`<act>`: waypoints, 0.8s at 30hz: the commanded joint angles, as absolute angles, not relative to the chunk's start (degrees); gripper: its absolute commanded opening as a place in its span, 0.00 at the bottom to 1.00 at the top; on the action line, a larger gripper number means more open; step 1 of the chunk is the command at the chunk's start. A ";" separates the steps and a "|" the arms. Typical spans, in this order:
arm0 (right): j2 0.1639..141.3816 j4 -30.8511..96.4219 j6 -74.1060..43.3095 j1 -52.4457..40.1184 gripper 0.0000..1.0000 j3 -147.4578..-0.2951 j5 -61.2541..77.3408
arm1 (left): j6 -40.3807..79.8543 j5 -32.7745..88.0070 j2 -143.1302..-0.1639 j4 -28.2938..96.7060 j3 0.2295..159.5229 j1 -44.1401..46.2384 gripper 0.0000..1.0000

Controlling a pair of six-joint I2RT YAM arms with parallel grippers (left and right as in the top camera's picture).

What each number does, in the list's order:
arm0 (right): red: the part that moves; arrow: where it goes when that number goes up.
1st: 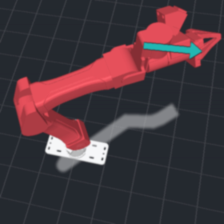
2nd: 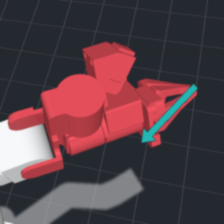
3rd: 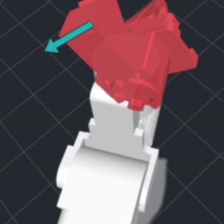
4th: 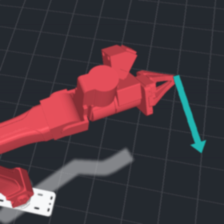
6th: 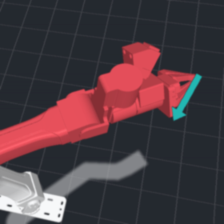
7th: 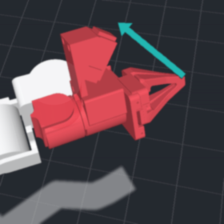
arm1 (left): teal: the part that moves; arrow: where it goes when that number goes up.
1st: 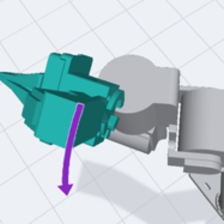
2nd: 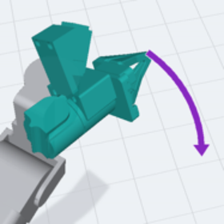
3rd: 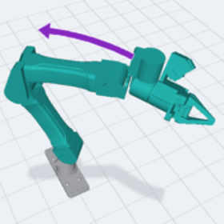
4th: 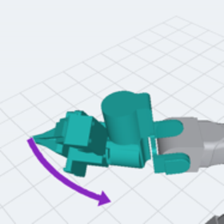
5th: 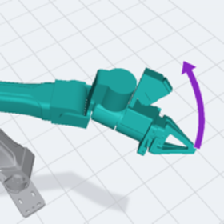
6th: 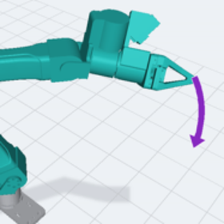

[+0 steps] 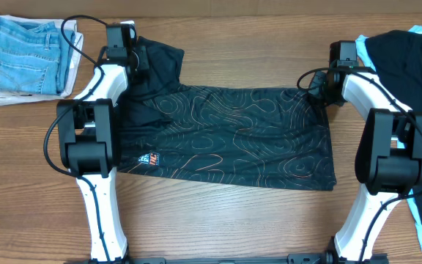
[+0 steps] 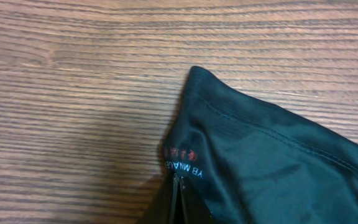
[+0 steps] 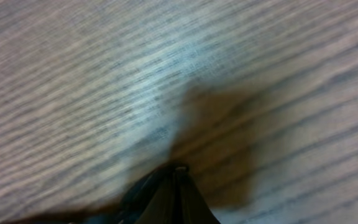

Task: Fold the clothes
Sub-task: 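Lift the jersey's top edge and fold it down toward the bottom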

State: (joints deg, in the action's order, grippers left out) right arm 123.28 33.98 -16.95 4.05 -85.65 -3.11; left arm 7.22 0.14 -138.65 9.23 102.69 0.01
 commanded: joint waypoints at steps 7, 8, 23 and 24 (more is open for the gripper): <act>124.16 43.64 -21.32 4.25 0.04 -93.73 -3.99 | 5.50 6.48 -127.70 17.56 103.33 0.45 0.04; 124.16 44.77 -21.52 4.23 0.04 -94.45 -3.99 | 5.26 6.44 -126.58 19.38 103.33 0.45 0.04; 122.13 59.29 -27.31 4.73 0.04 -98.39 -3.36 | 8.12 -0.30 -116.53 43.38 103.33 0.23 0.04; 121.91 60.18 -27.33 4.86 0.04 -98.39 -3.33 | 8.49 -0.67 -116.31 44.99 103.33 0.23 0.04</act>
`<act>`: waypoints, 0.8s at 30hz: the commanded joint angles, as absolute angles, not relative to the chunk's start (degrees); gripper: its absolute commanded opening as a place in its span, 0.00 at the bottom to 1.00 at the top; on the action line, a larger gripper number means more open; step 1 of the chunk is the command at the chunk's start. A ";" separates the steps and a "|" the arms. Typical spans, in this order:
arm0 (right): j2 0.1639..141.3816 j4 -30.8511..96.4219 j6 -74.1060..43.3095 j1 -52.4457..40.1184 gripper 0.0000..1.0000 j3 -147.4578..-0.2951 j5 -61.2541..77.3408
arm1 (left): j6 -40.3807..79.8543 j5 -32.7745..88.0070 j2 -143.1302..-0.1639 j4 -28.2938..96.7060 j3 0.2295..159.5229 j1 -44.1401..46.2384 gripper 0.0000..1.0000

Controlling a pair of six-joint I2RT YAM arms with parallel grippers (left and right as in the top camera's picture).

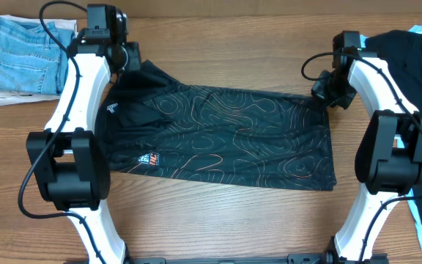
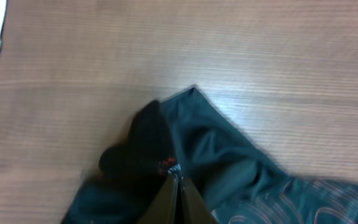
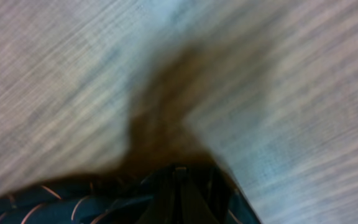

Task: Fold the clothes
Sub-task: 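Lift the jersey's top edge and fold it down toward the bottom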

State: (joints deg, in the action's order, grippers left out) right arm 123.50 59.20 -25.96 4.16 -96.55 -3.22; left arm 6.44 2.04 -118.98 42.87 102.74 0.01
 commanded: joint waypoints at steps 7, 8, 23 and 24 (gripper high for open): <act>119.48 64.82 -29.28 5.85 0.04 -98.39 -3.38 | 12.29 -5.67 -116.07 55.07 103.33 -1.08 0.04; 119.07 65.19 -29.74 6.15 0.04 -98.39 -3.38 | 12.32 -6.35 -116.07 55.96 103.33 -1.54 0.04; 118.06 67.44 -30.46 12.64 0.04 -98.39 -0.36 | 12.43 -2.72 -116.07 62.57 103.33 -10.07 0.04; 118.06 67.59 -30.48 12.73 0.04 -98.39 -0.30 | 12.40 -2.72 -116.07 62.87 103.33 -10.09 0.04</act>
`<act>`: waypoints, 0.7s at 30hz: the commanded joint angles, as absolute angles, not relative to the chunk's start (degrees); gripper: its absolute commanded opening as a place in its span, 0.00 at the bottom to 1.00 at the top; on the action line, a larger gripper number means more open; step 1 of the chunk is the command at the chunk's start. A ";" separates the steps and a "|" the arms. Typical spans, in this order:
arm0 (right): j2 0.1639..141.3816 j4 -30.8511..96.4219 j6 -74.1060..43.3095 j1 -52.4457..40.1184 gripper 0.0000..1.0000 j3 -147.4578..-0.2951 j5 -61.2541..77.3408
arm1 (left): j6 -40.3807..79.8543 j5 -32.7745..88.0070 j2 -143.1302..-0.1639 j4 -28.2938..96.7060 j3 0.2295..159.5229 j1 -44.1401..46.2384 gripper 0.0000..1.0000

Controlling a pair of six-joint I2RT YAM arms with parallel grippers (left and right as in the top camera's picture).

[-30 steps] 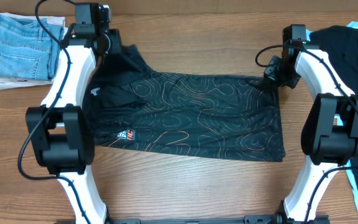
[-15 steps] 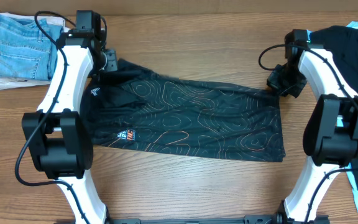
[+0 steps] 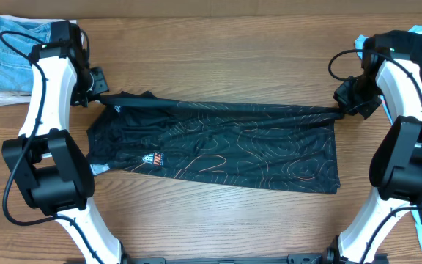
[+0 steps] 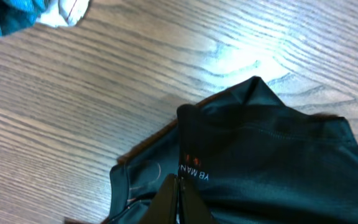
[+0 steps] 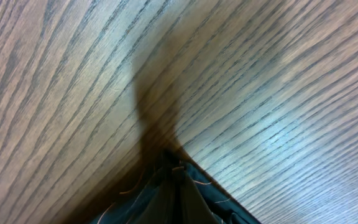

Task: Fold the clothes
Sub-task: 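Lift the jersey's top edge and fold it down toward the bottom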

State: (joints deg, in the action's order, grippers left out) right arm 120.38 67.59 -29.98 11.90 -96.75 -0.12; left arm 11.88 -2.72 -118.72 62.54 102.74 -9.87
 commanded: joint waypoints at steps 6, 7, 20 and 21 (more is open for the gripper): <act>118.06 69.87 -30.50 12.73 0.04 -98.39 -0.30 | 12.23 -2.70 -116.07 66.70 103.33 -10.04 0.04; 118.04 70.26 -30.50 12.73 0.04 -98.39 -0.30 | 12.23 -2.72 -116.07 67.64 103.33 -10.04 0.04; 110.98 75.64 -31.77 12.88 0.04 -98.39 0.30 | 10.02 -0.12 -115.22 78.19 103.33 -9.21 0.04; 110.63 76.58 -31.75 12.88 0.04 -98.39 0.30 | 10.00 -0.16 -115.13 78.83 103.33 -8.93 0.04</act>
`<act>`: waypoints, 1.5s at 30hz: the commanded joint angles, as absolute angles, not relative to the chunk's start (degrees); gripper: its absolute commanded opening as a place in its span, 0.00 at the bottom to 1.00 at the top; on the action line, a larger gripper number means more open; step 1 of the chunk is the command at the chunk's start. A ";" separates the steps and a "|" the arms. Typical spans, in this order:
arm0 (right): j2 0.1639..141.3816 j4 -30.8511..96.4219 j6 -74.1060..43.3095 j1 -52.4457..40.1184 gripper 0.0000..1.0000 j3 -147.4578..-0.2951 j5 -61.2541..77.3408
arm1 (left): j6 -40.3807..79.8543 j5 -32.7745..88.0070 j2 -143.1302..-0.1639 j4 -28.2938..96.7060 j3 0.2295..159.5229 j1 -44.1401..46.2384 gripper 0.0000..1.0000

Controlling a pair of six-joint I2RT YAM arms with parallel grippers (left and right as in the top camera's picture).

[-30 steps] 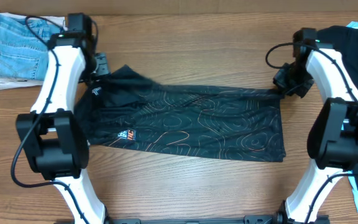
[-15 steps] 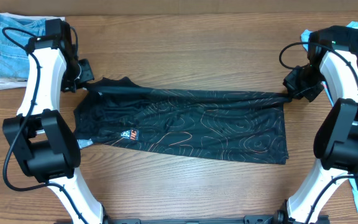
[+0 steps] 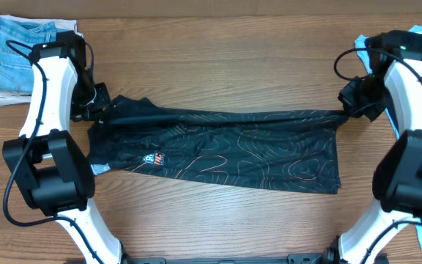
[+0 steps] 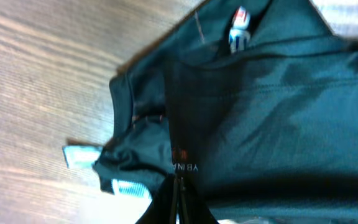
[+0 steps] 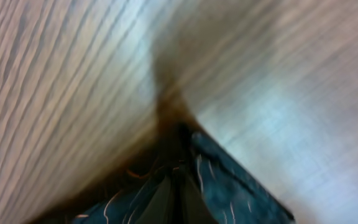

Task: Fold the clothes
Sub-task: 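Lift the jersey's top edge and fold it down toward the bottom, then lay the folded top edge down and open both grippers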

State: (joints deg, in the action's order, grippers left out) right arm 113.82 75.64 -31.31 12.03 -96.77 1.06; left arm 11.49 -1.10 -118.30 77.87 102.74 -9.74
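Note:
A dark green shirt with thin orange contour lines (image 3: 226, 150) lies spread across the table, its far edge lifted and folded toward the front. My left gripper (image 3: 102, 110) is shut on the shirt's far left corner by the collar label (image 4: 185, 167). At the far right corner my right gripper (image 3: 345, 111) is shut on the hem (image 5: 229, 180). The stretch of cloth between the two grippers is pulled taut. A small logo (image 3: 148, 158) shows near the shirt's left front.
Folded blue jeans (image 3: 20, 55) on white cloth sit at the far left corner. A black garment over light blue cloth (image 3: 420, 44) is heaped at the far right, running down the right edge. Bare wooden table (image 3: 226, 220) lies in front of the shirt.
Both grippers have come a little nearer the front with the shirt's far edge still held. That edge now lies further over the shirt's body.
Both grippers were shut on the shirt's far corners as it lay flat and wide. Then the left corner was held farther left and back, the right one slightly up. After that the edge was stretched taut between them, and now it lies folded over the body.

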 commanded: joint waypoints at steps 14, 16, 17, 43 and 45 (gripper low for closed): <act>110.34 85.76 -31.14 12.88 0.04 -98.37 -1.02 | 7.66 -0.62 -114.93 87.18 103.33 -5.82 0.04; 110.34 87.07 -31.14 12.88 0.04 -98.37 -1.02 | 7.42 -0.64 -114.93 88.33 103.31 -5.82 0.04; 110.34 87.70 -31.14 12.86 0.04 -98.37 -0.99 | 7.16 -0.69 -114.96 88.79 103.31 -5.82 0.04; 110.37 91.00 -28.27 9.87 0.82 -98.32 -1.85 | 3.81 -1.41 -115.00 92.58 103.28 -5.80 1.00; 110.37 89.91 -28.27 9.69 0.83 -98.32 -1.85 | 3.49 0.38 -115.00 89.19 103.31 -5.80 1.00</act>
State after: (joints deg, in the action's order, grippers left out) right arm 111.70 90.72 -28.42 10.02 -96.97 -1.10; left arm 5.32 -1.48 -116.99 91.42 102.74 -5.98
